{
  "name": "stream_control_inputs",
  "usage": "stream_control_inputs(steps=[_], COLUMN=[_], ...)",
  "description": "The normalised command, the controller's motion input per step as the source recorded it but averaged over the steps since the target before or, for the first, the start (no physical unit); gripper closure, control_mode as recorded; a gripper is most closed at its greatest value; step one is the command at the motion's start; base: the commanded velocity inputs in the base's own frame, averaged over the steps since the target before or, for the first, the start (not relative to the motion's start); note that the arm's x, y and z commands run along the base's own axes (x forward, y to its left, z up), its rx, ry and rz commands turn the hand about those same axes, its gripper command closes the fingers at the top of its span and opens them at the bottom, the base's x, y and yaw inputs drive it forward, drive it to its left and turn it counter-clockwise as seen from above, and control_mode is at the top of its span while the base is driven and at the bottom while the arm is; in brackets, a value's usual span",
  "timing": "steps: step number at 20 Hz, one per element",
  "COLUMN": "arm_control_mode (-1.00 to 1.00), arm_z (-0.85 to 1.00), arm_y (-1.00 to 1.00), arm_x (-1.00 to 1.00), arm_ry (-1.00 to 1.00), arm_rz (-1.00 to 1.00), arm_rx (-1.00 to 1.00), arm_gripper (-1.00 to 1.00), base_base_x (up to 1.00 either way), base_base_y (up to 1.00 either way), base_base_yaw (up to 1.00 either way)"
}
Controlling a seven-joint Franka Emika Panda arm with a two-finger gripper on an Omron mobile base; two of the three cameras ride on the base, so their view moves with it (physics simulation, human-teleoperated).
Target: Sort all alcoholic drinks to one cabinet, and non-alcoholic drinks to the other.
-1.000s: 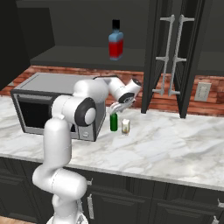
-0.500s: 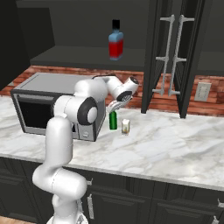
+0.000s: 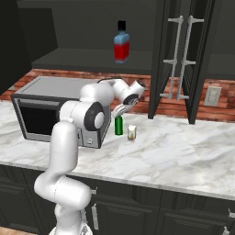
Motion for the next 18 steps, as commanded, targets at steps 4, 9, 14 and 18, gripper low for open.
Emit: stream_control_inputs(steps=[4, 9, 14, 18], arm_control_mode=[-1.0, -1.0, -1.0, -1.0], arm_z=[0.0, 0.0, 0.05, 0.15], arm_y=[-0.06, -0.08, -0.15, -0.07], arm_x=[0.0, -0.03, -0.21, -0.19], arm_ry=[0.05, 0.0, -0.02, -0.15], arm_rz=[0.0, 0.0, 0.0, 0.0], arm_rx=[0.03, 0.03, 0.01, 0.0], arm_gripper=[1.0, 1.0, 1.0, 1.0], base_base_x=[0.0, 0.0, 0.0, 0.0], base_base_y=[0.0, 0.0, 0.0, 0.0], base_base_yaw=[0.0, 0.0, 0.0, 0.0])
